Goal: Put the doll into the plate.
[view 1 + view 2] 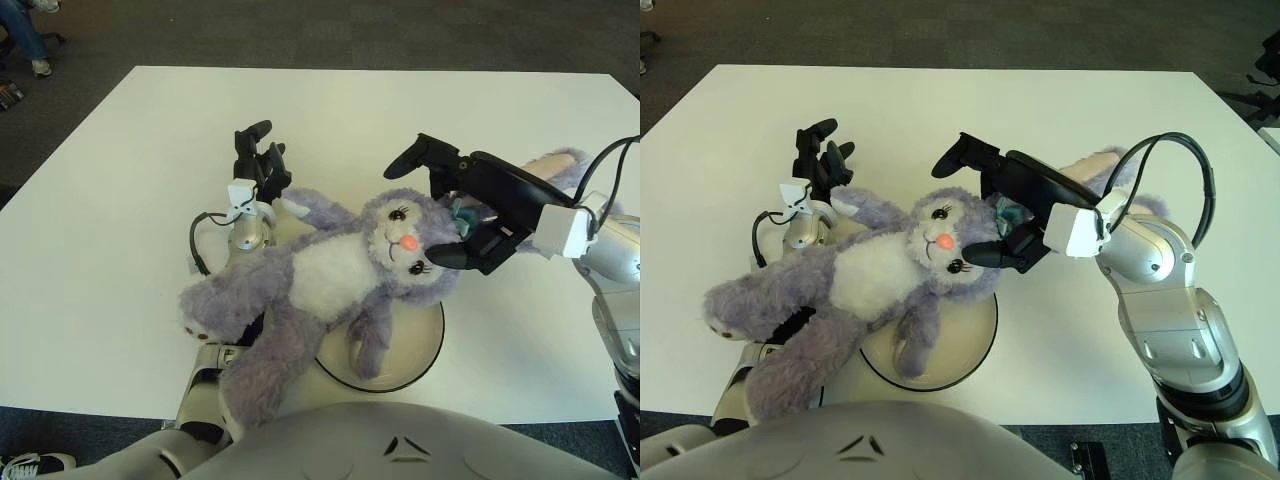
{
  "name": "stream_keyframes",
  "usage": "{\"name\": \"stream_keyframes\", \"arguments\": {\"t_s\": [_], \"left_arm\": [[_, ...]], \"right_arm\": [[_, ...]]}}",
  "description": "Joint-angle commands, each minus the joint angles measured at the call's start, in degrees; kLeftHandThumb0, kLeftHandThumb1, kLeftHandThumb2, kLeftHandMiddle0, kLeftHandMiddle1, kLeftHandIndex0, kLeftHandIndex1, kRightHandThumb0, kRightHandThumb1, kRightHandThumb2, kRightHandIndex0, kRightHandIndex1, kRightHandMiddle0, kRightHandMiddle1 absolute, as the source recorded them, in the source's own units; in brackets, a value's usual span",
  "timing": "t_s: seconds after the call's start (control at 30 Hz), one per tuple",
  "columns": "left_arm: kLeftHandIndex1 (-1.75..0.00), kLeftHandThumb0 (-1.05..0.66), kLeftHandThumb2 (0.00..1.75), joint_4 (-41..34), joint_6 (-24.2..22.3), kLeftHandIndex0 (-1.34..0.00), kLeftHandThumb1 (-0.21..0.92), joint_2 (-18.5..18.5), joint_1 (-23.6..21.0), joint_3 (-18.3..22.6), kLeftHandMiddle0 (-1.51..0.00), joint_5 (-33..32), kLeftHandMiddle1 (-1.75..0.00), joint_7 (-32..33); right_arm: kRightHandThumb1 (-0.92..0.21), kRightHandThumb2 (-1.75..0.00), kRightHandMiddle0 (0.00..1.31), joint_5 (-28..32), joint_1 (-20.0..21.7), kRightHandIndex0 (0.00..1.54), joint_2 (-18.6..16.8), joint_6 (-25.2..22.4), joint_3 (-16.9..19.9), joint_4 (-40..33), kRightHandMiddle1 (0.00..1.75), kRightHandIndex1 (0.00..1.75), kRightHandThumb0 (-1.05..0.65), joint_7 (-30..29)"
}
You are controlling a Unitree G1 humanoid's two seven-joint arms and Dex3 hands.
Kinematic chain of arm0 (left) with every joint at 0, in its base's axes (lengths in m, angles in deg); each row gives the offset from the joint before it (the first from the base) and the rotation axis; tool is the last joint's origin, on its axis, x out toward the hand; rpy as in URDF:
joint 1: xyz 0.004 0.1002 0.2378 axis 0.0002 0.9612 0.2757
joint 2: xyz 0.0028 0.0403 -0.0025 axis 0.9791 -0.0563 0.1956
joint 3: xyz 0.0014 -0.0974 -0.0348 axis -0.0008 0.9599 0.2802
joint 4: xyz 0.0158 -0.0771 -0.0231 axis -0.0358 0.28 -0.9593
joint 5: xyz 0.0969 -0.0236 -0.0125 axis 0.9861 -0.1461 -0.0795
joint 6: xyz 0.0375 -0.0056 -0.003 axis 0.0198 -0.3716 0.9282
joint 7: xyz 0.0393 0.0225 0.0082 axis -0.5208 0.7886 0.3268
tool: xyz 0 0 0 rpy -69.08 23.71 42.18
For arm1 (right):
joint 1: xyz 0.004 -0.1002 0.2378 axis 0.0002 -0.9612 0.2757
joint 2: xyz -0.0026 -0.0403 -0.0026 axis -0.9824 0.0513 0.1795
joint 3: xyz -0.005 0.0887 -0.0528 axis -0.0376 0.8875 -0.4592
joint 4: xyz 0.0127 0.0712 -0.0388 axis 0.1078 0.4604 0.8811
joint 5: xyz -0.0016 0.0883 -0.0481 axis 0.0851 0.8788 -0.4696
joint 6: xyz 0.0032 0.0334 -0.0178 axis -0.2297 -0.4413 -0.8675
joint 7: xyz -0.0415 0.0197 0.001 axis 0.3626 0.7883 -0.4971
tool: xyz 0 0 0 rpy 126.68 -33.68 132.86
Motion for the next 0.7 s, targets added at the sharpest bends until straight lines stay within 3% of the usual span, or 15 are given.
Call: {"name": "stream_keyframes", "arguments": {"t_s": [0.0, 0.4, 0.43, 0.47, 0.53, 0.57, 0.6, 0.63, 0.67], "left_arm": [[-0.99, -0.70, 0.80, -0.5, -0.5, 0.00, 0.92, 0.3, -0.1, 0.0, -0.36, 0.2, -0.68, -0.2], [-0.98, -0.71, 0.80, -0.7, -0.4, 0.00, 0.92, 0.3, 0.0, -0.1, -0.35, 0.1, -0.66, -0.3], [-0.98, -0.71, 0.81, -0.7, -0.4, 0.00, 0.92, 0.3, 0.0, -0.1, -0.35, 0.2, -0.66, -0.2], [-0.98, -0.71, 0.81, -0.7, -0.4, 0.00, 0.92, 0.3, 0.0, -0.1, -0.35, 0.3, -0.66, -0.1], [-0.99, -0.71, 0.81, -0.9, -0.5, 0.00, 0.92, 0.2, 0.1, -0.2, -0.36, 0.4, -0.66, -0.1], [-0.99, -0.71, 0.81, -0.9, -0.5, 0.00, 0.92, 0.3, 0.1, -0.2, -0.35, 0.4, -0.66, -0.1], [-0.98, -0.71, 0.81, -0.9, -0.5, 0.00, 0.92, 0.3, 0.1, -0.3, -0.35, 0.5, -0.65, -0.1], [-0.98, -0.71, 0.81, -0.9, -0.5, 0.00, 0.92, 0.4, 0.1, -0.3, -0.34, 0.5, -0.65, -0.2], [-0.97, -0.71, 0.82, -0.9, -0.5, 0.00, 0.92, 0.4, 0.1, -0.3, -0.34, 0.5, -0.64, -0.2]], "right_arm": [[-0.38, -1.14, 0.00, 0.0, 0.3, 0.62, 0.3, -0.4, 0.4, -0.7, 1.02, 1.63, 0.44, -0.7], [-0.38, -1.14, 0.00, 0.1, 0.3, 0.61, 0.4, -0.4, 0.3, -0.7, 1.02, 1.63, 0.44, -0.8], [-0.34, -1.13, 0.01, 0.7, -0.5, 0.70, 3.4, 2.1, 2.5, 0.9, 0.96, 1.54, 0.46, 1.8], [-0.36, -1.10, 0.00, 1.0, -0.7, 0.68, 5.8, 3.3, 3.6, 2.0, 0.87, 1.54, 0.45, 4.0], [-0.65, -0.75, 0.00, 1.3, -0.1, 0.49, 8.8, 3.5, 4.2, 2.8, 0.62, 1.58, 0.39, 6.8], [-0.59, -0.80, 0.00, 1.3, 0.5, 0.41, 9.3, 2.8, 3.7, 2.8, 0.59, 1.41, 0.32, 7.3], [-0.47, -0.93, 0.00, 1.4, 0.8, 0.34, 9.6, 2.5, 3.5, 2.8, 0.54, 1.06, 0.22, 7.6], [-0.38, -1.03, 0.00, 6.5, -0.7, 0.32, 5.4, 5.3, 5.1, 5.5, 0.51, 0.80, 0.16, 8.0], [-0.55, -1.04, 0.00, 10.5, -1.9, 0.34, 2.3, 7.5, 6.5, 7.6, 0.41, 0.68, -0.15, 8.2]]}}
